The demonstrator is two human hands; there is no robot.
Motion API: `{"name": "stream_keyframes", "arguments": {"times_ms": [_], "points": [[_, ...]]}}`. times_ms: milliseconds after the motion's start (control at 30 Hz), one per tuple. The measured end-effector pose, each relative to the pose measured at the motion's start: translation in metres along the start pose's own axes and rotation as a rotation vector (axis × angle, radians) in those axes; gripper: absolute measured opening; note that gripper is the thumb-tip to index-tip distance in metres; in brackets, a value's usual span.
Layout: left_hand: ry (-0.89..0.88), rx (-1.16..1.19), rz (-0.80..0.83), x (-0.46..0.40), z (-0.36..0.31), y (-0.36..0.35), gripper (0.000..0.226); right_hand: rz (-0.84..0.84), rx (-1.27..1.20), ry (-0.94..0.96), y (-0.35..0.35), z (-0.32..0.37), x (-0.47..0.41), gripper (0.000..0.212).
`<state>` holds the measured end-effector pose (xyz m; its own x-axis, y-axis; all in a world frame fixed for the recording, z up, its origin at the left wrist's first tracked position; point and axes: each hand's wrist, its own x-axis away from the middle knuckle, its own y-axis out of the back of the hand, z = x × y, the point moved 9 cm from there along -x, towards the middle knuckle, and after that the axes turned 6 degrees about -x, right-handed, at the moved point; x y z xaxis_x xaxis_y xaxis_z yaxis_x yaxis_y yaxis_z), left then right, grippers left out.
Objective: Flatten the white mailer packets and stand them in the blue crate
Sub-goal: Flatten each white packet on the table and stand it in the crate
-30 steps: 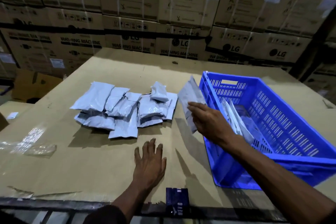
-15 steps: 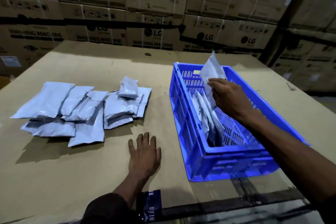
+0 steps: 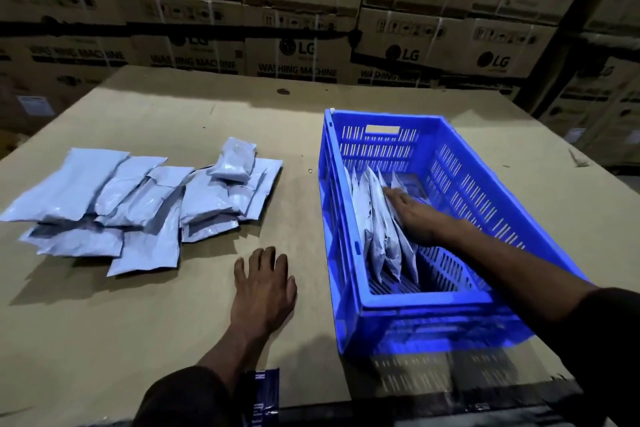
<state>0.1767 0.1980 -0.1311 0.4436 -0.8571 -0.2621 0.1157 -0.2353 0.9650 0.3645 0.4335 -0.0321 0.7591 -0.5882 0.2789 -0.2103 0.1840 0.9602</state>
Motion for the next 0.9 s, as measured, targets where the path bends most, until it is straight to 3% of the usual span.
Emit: {"name": "stream_keyframes", "arguments": {"times_ms": [133,300,400,533,600,700,767,900], "points": [[0.001,-0.009,0.004,0.0,0.0,0.001,0.043,-0.084,-0.246,-0.026,0.015,0.001,0.006,0.097],[-0.006,0.002,-0.023,0.001,0.001,0.003,0.04,-0.087,-0.504,-0.122,0.017,-0.006,0.007,0.088],[-0.002,0.006,-0.025,0.0,0.002,0.005,0.04,0.0,-0.53,-0.133,0.005,0.001,0.007,0.084],[-0.01,0.017,-0.026,0.002,0.002,0.004,0.041,-0.032,-0.514,-0.107,0.012,0.014,0.009,0.081],[-0.037,0.035,-0.041,0.004,0.002,0.005,0.039,-0.155,-0.445,-0.125,0.027,0.013,0.013,0.069],[-0.069,0.084,-0.115,0.008,0.004,0.014,0.037,-0.533,-0.249,-0.116,0.071,0.016,0.022,0.036],[-0.078,0.093,-0.169,0.012,0.012,0.021,0.036,-0.725,-0.257,-0.075,0.1,0.035,0.03,0.022],[-0.041,0.097,-0.199,0.025,0.055,0.03,0.038,-0.909,-0.314,0.117,0.143,0.117,0.038,0.01]]}}
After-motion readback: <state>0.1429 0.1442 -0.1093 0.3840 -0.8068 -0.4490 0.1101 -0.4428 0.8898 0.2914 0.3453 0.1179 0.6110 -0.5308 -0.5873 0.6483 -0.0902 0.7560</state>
